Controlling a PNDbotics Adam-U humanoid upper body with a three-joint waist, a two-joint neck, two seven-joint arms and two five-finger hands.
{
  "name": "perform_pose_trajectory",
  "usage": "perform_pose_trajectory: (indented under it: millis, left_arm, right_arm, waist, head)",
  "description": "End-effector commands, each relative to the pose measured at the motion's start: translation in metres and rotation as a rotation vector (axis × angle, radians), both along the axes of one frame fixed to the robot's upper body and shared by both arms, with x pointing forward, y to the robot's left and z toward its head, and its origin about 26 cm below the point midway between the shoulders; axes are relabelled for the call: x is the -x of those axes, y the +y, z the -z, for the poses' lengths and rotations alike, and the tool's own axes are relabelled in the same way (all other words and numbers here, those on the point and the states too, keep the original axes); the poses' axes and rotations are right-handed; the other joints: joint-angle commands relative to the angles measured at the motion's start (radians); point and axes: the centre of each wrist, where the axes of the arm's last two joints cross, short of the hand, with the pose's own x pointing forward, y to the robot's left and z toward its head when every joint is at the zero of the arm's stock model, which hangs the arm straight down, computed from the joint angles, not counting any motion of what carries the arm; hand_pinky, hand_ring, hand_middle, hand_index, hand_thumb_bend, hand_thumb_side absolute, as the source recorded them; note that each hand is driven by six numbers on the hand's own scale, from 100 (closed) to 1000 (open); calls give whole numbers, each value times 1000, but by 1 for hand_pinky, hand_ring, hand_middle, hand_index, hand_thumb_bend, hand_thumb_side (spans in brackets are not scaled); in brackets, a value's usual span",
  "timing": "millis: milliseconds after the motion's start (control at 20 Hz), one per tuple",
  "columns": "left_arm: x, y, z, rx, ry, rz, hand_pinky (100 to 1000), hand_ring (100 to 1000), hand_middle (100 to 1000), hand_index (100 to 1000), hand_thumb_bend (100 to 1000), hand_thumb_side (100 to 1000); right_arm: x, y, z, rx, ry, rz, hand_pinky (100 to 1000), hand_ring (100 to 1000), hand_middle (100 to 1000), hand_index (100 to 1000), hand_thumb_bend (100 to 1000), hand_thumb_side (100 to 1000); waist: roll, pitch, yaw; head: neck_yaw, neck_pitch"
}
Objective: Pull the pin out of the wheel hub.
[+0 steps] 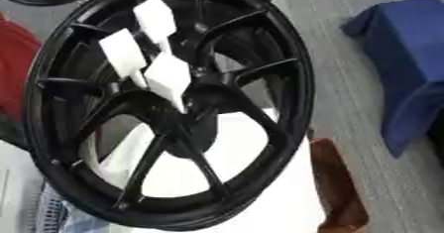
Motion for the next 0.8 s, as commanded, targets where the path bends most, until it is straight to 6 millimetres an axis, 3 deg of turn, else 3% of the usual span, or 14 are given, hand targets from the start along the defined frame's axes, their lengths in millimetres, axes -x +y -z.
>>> perform_pose_trajectory:
  millis: [50,800]
  left_arm:
    - [7,2,-19,-178,-5,9,810,786,726,823,483,691]
    - [-7,-36,-34,-587,16,167,815,784,738,837,510,689]
  right_arm:
    - [7,-1,-17,55,-40,16,941,708,696,763,124,386]
    - [5,0,-15,77,-15,16,941,708,696,763,123,392]
  waist:
    - [2,-13,-3]
    - [9,-22,-3]
  head:
    - [5,-9]
    - [26,-25]
